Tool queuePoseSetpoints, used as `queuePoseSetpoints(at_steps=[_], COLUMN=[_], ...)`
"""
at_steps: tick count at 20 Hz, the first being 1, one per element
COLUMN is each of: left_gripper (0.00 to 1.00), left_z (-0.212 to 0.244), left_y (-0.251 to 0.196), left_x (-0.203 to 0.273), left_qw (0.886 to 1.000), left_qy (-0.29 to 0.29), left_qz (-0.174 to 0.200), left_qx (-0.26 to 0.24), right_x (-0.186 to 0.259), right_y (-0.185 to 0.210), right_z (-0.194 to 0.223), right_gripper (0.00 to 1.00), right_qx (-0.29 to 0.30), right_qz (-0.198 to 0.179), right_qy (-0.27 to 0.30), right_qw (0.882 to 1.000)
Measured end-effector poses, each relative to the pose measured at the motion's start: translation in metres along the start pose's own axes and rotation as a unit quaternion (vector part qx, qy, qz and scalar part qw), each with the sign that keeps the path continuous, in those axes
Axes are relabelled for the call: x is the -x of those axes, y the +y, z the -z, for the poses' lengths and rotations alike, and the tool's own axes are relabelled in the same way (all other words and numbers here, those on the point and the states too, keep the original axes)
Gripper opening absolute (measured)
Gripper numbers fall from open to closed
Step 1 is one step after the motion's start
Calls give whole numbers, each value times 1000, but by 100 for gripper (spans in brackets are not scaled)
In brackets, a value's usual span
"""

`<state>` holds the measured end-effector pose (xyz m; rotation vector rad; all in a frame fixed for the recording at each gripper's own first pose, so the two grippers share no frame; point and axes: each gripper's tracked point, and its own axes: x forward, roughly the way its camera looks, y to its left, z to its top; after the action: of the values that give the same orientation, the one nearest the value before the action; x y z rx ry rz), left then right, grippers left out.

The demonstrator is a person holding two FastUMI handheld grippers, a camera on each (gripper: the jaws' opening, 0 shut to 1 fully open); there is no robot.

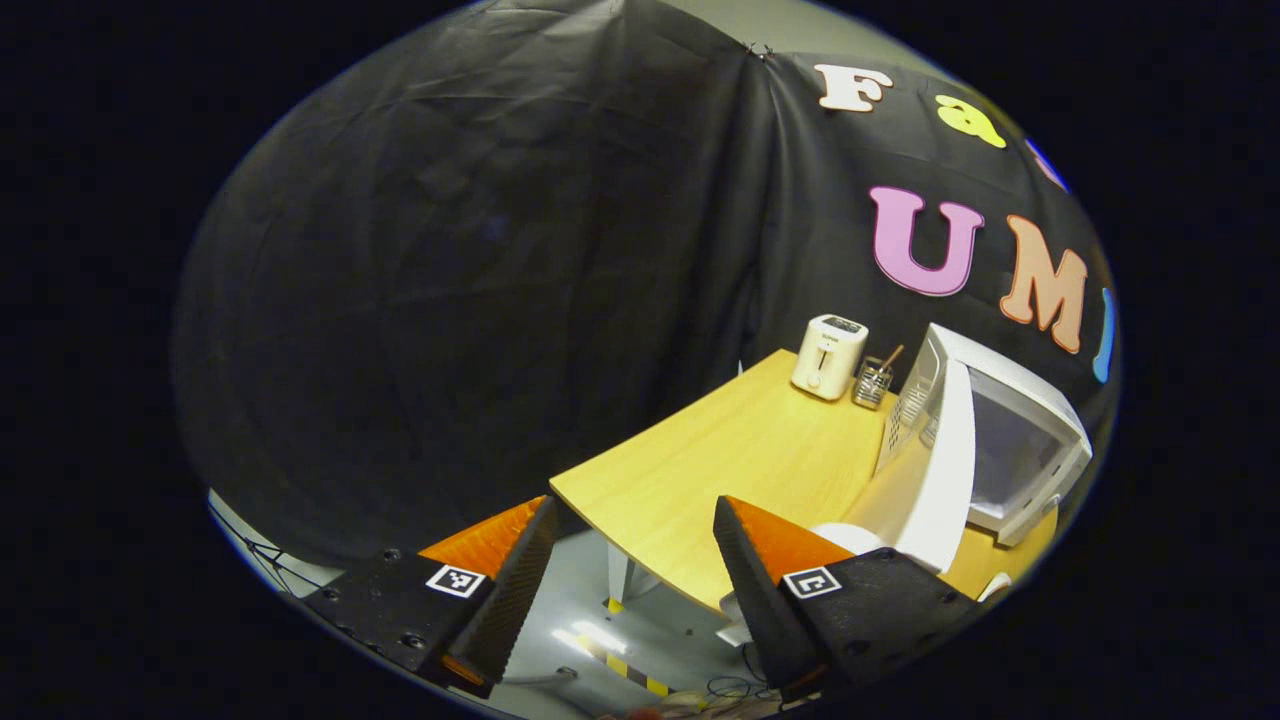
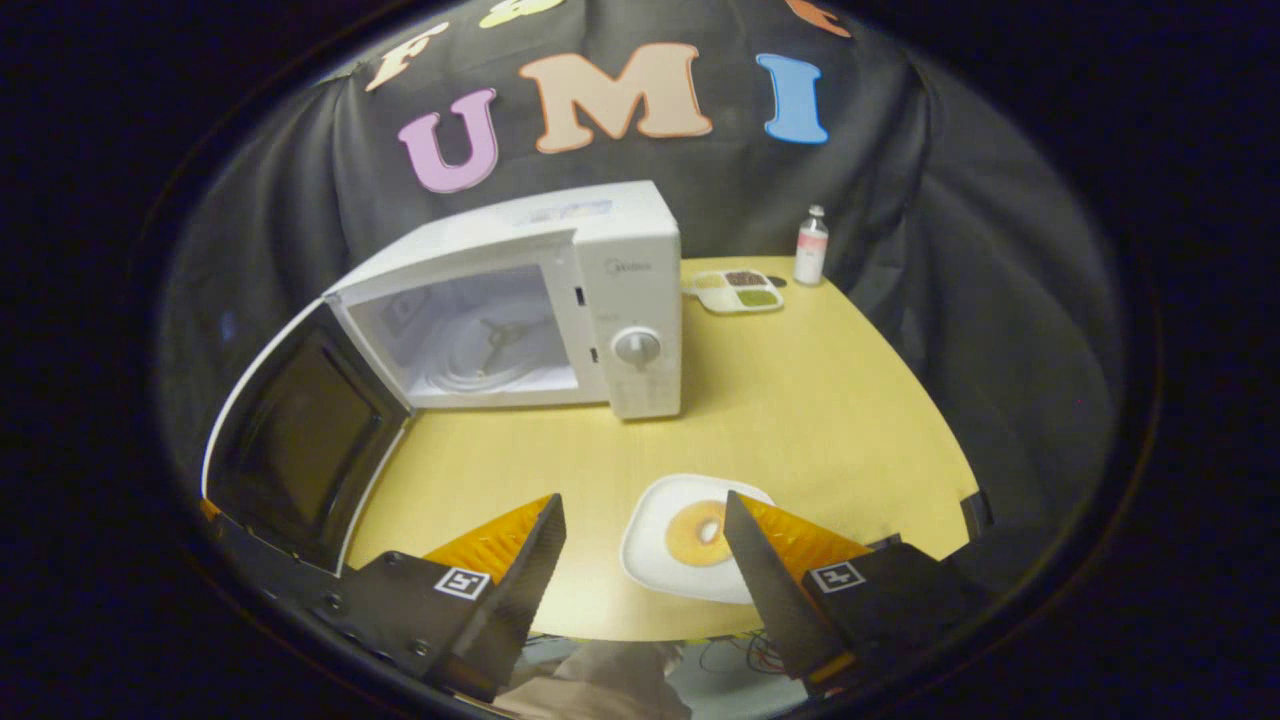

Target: Open the microwave oven with the left hand, put the food in, and close the microwave oven.

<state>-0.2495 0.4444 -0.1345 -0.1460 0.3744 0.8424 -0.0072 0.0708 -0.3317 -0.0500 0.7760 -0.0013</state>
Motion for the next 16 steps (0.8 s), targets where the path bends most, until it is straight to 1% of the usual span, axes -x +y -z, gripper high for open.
queuePoseSetpoints(at_steps=[2,3,4,5,7,8,9,10,13,14,16], left_gripper=[93,92,88,92,92,92,92,92,92,87,87], left_z=[-16,-22,-27,-33,-43,-49,-53,-58,-68,-70,-74], left_y=[-1,-6,-12,-16,-24,-28,-34,-38,-48,-50,-50], left_x=[9,16,23,30,41,48,54,60,78,84,94], left_qw=[1000,999,999,999,998,998,997,996,995,994,992], left_qy=[-17,-24,-29,-34,-48,-55,-64,-73,-88,-92,-100], left_qz=[-20,-21,-21,-25,-35,-39,-43,-47,-56,-60,-73], left_qx=[0,0,0,-1,-5,-7,-9,-9,-7,-7,-8], right_x=[-17,-26,-35,-45,-61,-68,-74,-80,-93,-95,-100], right_y=[-14,-21,-27,-31,-34,-35,-37,-38,-42,-42,-41], right_z=[16,23,29,36,48,53,58,61,70,72,78], right_gripper=[99,100,100,93,93,100,100,93,93,100,100], right_qx=[3,8,12,14,7,1,-4,-5,14,21,36], right_qz=[2,5,6,7,-2,-7,-10,-10,-14,-18,-27], right_qy=[38,55,71,90,125,138,148,159,186,194,209], right_qw=[999,998,997,996,992,990,989,987,982,981,977])
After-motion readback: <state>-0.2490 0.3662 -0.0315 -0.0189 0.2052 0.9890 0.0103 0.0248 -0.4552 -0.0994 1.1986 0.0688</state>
